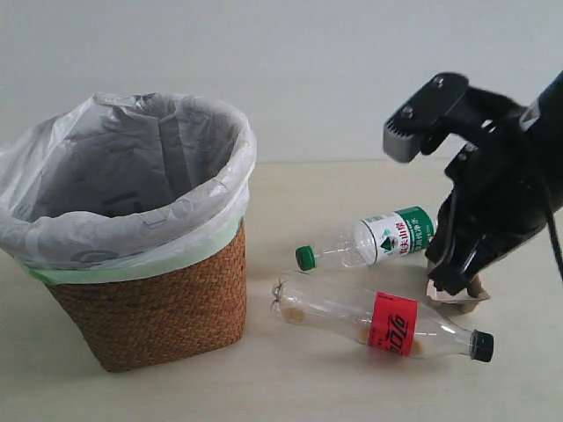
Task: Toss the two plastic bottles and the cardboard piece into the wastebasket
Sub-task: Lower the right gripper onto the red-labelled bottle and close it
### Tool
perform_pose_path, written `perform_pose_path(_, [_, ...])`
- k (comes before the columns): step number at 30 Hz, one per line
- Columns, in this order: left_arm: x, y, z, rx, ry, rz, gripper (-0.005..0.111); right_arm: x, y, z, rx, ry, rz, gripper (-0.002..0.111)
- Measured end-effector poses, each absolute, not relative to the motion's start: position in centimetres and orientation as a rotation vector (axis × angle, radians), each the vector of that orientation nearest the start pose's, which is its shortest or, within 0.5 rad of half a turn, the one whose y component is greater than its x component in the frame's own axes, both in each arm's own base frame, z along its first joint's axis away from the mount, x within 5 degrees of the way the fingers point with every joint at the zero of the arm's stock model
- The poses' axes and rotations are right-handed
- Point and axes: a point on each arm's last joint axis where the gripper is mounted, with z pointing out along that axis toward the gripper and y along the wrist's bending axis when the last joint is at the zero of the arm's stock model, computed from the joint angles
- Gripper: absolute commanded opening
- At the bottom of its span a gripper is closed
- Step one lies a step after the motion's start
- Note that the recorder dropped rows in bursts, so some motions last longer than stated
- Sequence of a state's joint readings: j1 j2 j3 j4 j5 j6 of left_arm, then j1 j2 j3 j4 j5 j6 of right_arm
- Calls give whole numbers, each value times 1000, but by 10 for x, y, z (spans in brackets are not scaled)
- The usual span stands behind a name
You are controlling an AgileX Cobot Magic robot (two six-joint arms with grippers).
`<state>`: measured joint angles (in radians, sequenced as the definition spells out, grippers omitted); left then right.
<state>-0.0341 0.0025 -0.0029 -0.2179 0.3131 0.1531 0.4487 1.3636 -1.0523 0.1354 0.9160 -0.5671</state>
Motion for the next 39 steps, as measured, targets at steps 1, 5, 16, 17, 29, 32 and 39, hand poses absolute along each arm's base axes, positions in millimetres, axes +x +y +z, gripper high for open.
perform_pose_path(1, [54,-8,186,30,1790,-123,6,241,127,283,-1265,2417,134,5])
perform_pose_path(5, [54,-8,186,30,1790,-123,6,255,134,257,-1314,2476,134,35])
perform_pose_path(16, [54,-8,186,30,1790,-123,6,279,143,222,-1404,2437,86,59])
perform_pose_path(17, [54,-8,186,30,1790,-123,6,280,144,220,-1417,2430,77,59])
perform_pose_path(29, [54,-8,186,30,1790,-123,6,288,169,187,-1602,2311,-5,60])
perform_pose_path(32, [54,-8,186,30,1790,-123,6,289,170,177,-1626,2336,-7,60])
perform_pose_path(39, [54,-8,186,30,1790,-123,6,293,173,151,-1664,2384,-3,60])
